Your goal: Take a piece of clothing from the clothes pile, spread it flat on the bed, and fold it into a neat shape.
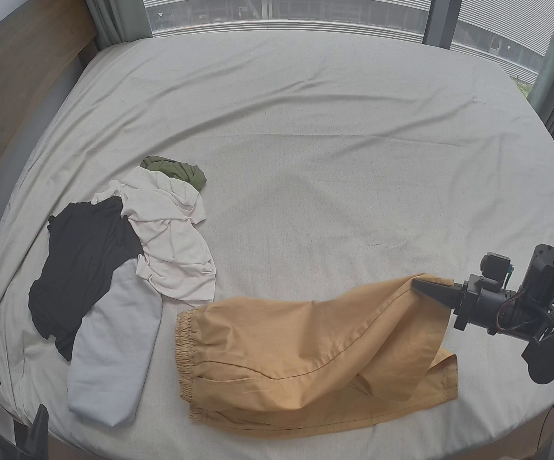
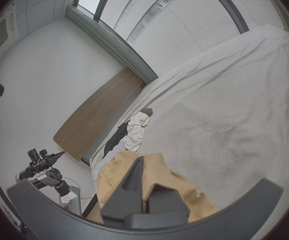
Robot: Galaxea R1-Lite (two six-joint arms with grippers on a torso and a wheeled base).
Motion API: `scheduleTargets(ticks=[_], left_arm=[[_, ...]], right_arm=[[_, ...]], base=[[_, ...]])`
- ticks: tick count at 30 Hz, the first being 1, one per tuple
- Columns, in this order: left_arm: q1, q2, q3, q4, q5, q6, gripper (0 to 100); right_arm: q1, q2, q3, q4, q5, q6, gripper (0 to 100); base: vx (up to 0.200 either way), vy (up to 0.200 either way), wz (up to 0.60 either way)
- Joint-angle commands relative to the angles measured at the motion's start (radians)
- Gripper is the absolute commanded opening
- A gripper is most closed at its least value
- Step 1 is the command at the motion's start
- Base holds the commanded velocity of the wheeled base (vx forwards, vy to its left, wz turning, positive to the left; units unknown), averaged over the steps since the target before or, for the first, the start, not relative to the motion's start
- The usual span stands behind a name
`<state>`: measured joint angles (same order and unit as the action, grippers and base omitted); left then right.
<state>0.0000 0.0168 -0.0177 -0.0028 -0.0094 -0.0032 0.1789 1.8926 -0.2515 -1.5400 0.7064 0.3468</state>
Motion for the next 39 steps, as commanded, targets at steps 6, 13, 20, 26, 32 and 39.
scheduleTargets(ticks=[6,13,20,26,32,39], left_arm=[[0.000,-0.017,0.018,0.000,0.000,0.002,100],[0.000,-0.017,0.016,0.001,-0.020,0.014,100],[-0.037,0.100,-0.277,-0.109,-0.041,-0.031,100],[-0.098,0.365,-0.466,-0.115,-0.052,-0.026,100],[-0.252,0.526,-0.481,-0.138,-0.058,-0.078,100],[-0.273,0.816,-0.599,-0.226,-0.130,-0.187,100]], right_arm=[[-0.050,0.003,-0.003,0.000,0.021,0.000,0],[-0.059,0.005,-0.006,0.000,0.024,0.000,0],[-0.076,0.000,-0.008,0.000,0.044,0.001,0],[-0.070,0.005,-0.008,0.000,0.044,0.001,0],[-0.075,0.005,-0.009,0.000,0.044,0.001,0],[-0.064,0.000,-0.008,0.000,0.033,0.000,0]], base=[[0.000,0.000,0.00],[0.000,0.000,0.00],[0.000,0.000,0.00],[0.000,0.000,0.00],[0.000,0.000,0.00],[0.000,0.000,0.00]])
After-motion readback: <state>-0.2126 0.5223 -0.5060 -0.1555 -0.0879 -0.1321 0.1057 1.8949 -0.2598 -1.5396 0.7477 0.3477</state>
